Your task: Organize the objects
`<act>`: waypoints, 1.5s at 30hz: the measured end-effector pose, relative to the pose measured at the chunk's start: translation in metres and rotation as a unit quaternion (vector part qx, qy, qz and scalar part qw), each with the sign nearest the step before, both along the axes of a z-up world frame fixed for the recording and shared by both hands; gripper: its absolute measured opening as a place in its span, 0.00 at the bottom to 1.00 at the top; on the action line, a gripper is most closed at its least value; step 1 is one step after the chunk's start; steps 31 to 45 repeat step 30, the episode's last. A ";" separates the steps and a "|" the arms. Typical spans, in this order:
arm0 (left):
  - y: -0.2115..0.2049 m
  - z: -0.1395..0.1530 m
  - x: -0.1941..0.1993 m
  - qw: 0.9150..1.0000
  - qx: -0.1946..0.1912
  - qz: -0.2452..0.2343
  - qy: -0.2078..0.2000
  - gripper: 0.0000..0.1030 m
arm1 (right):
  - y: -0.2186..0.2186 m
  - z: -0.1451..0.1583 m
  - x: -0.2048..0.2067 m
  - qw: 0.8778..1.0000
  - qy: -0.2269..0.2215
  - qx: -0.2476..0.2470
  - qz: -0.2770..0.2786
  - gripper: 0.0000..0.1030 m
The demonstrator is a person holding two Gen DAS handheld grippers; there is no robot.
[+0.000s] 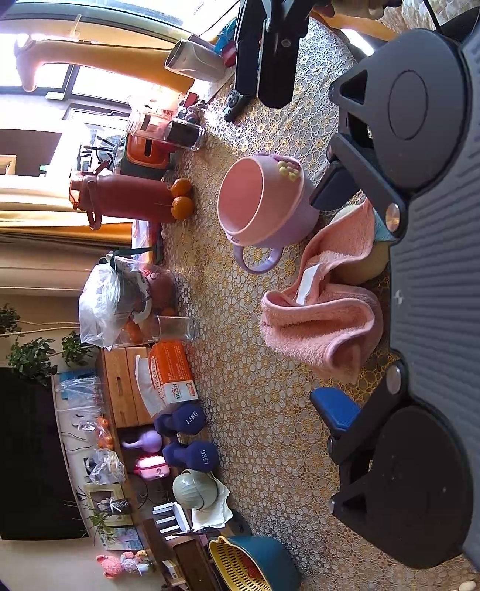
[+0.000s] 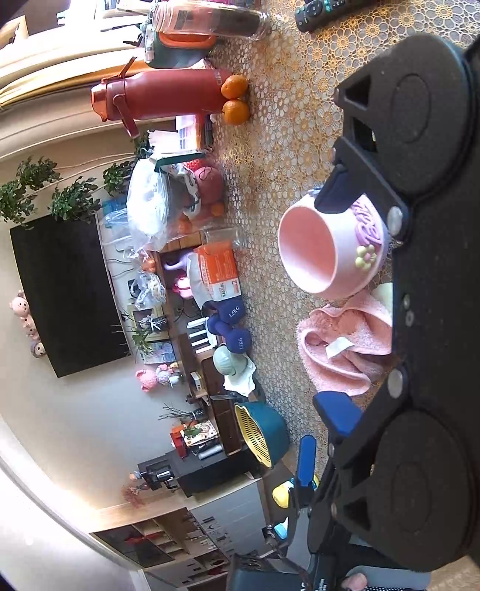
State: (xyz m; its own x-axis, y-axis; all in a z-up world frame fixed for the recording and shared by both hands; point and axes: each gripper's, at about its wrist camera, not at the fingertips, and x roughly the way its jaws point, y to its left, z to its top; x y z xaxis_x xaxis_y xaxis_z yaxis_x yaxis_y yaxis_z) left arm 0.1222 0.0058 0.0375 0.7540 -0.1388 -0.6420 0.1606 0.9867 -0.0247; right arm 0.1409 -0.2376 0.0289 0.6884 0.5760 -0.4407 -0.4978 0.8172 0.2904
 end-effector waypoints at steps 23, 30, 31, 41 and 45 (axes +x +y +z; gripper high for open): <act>-0.029 -0.008 -0.025 1.000 -0.001 -0.019 0.002 1.00 | -0.017 -0.008 -0.036 0.999 -0.006 0.021 -0.033 0.99; -0.026 -0.010 -0.024 1.000 -0.007 -0.009 0.003 1.00 | -0.015 -0.010 -0.037 0.999 -0.006 0.013 -0.036 0.99; -0.026 -0.010 -0.024 1.000 -0.007 -0.009 0.003 1.00 | -0.015 -0.010 -0.037 0.999 -0.006 0.013 -0.036 0.99; -0.026 -0.010 -0.024 1.000 -0.007 -0.009 0.003 1.00 | -0.015 -0.010 -0.037 0.999 -0.006 0.013 -0.036 0.99; -0.026 -0.010 -0.024 1.000 -0.007 -0.009 0.003 1.00 | -0.015 -0.010 -0.037 0.999 -0.006 0.013 -0.036 0.99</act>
